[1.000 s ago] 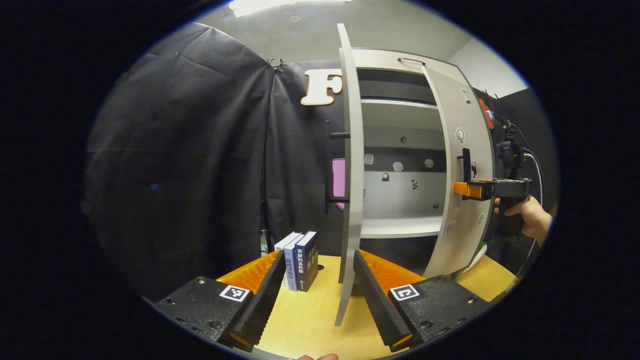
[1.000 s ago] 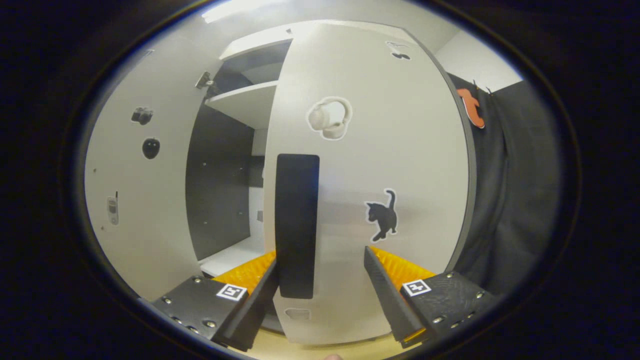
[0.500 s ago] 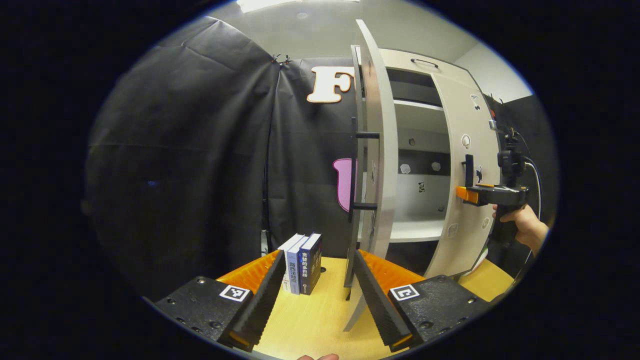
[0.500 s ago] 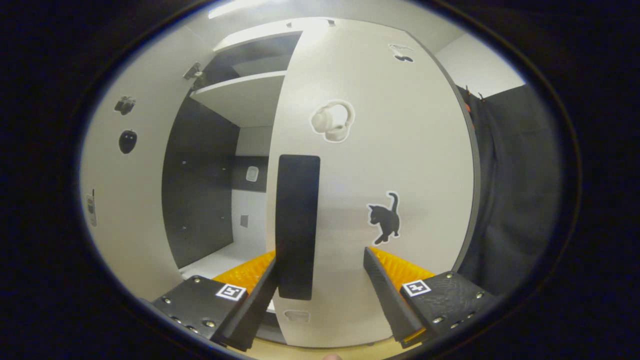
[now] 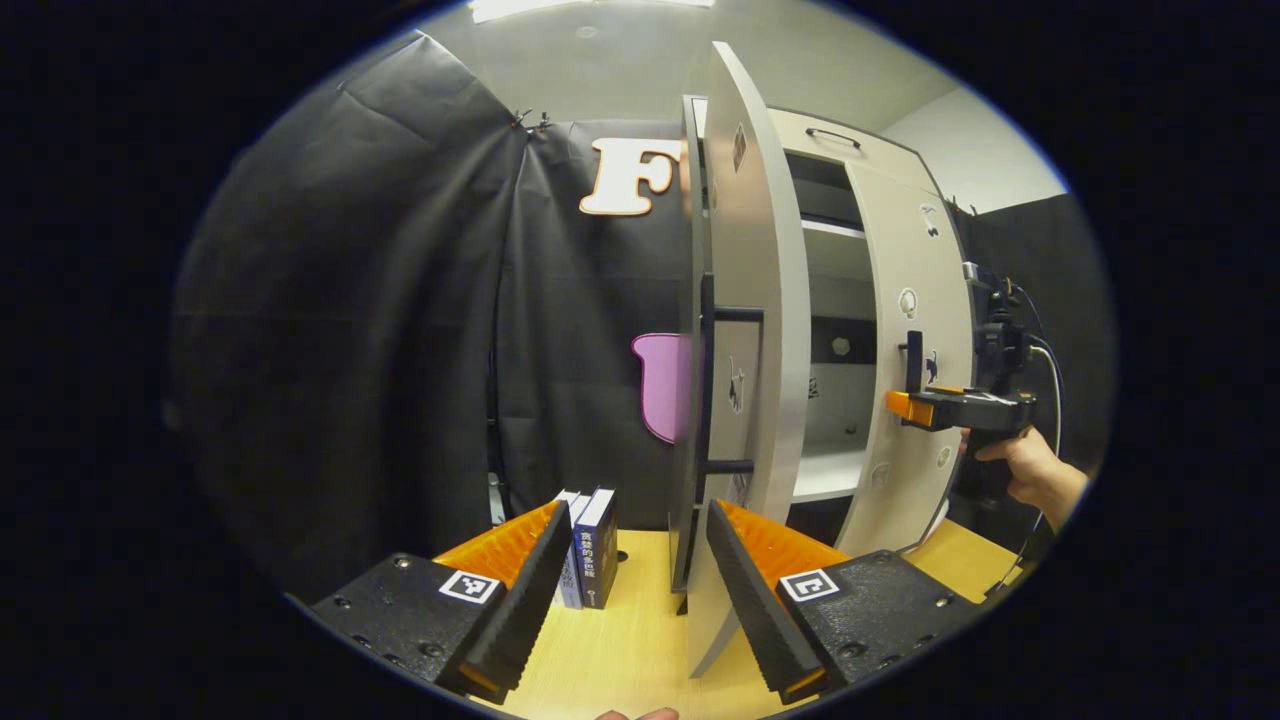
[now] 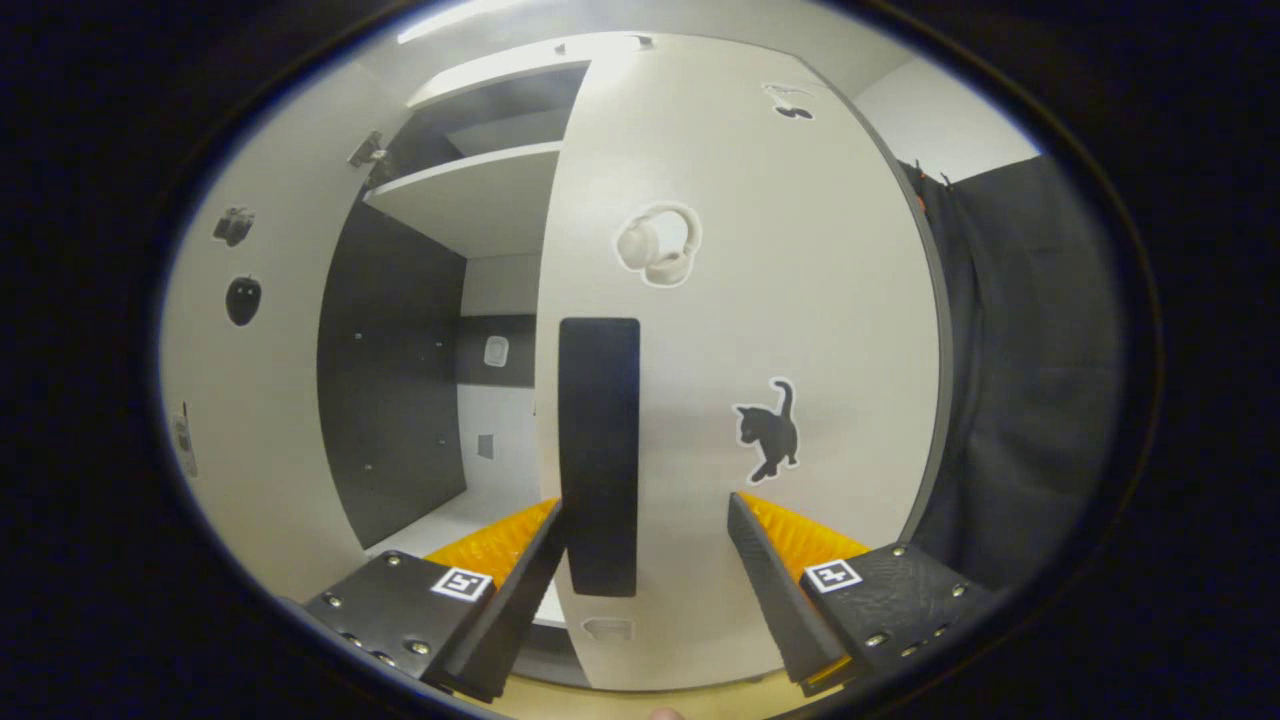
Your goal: Grasp the bottle in the cabinet with the left hand and place it on the coaster, then close the right door with the right hand and the left door with the left hand.
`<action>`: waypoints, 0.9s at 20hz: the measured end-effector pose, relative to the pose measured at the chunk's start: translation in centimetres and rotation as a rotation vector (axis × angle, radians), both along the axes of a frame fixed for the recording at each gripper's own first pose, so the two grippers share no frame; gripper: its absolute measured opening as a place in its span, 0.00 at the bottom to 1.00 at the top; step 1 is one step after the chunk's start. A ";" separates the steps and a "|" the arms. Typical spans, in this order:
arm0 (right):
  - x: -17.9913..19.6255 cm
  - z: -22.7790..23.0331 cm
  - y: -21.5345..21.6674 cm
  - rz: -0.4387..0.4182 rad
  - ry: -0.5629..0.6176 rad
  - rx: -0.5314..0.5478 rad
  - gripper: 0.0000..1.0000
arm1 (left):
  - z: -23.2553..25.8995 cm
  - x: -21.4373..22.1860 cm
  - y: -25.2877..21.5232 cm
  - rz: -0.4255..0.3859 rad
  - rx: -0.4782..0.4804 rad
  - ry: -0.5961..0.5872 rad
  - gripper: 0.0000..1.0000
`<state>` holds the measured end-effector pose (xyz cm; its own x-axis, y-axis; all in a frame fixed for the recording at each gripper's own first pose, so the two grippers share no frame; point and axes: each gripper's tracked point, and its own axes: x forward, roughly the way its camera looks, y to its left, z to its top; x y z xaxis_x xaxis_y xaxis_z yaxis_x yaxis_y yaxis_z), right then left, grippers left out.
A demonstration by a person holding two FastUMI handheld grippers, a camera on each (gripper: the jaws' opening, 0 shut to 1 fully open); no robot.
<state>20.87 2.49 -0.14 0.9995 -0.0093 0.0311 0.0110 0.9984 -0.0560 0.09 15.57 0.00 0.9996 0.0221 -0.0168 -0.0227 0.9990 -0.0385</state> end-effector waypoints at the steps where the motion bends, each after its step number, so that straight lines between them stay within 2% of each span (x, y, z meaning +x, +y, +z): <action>1: -0.5 -0.1 0.1 0.003 0.003 -0.014 0.98 | 0.4 0.2 -0.2 -0.015 -0.002 -0.003 0.87; 5: -2.9 -0.8 0.4 0.019 0.021 -0.036 1.00 | 1.5 1.4 -0.5 -0.065 -0.018 -0.023 0.86; 8: -4.3 -1.0 -0.1 0.023 0.024 -0.055 0.98 | 1.7 2.4 -1.6 -0.126 -0.046 -0.018 0.87; 12: -6.7 -0.8 -1.5 0.019 0.018 -0.072 0.98 | 2.0 2.6 -2.1 -0.164 -0.041 -0.029 0.87; 13: -7.2 -0.7 -1.9 0.015 0.013 -0.069 0.98 | 2.1 2.6 -2.5 -0.176 -0.040 -0.030 0.82; 15: -8.0 -1.0 -2.9 0.005 0.012 -0.058 0.98 | 2.2 2.5 -3.5 -0.203 -0.030 -0.032 0.81; 17: -8.5 -1.9 -3.6 0.002 0.036 -0.043 0.98 | 2.3 2.8 -5.2 -0.233 -0.021 -0.033 0.81; 18: -8.7 -2.2 -4.0 0.000 0.045 -0.035 0.98 | 2.3 2.9 -6.1 -0.250 -0.016 -0.033 0.86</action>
<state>12.17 -1.49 -2.37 0.9999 -0.0090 -0.0139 0.0077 0.9958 -0.0912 3.00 9.50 2.28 0.9741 -0.2255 0.0177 0.2261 0.9728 -0.0506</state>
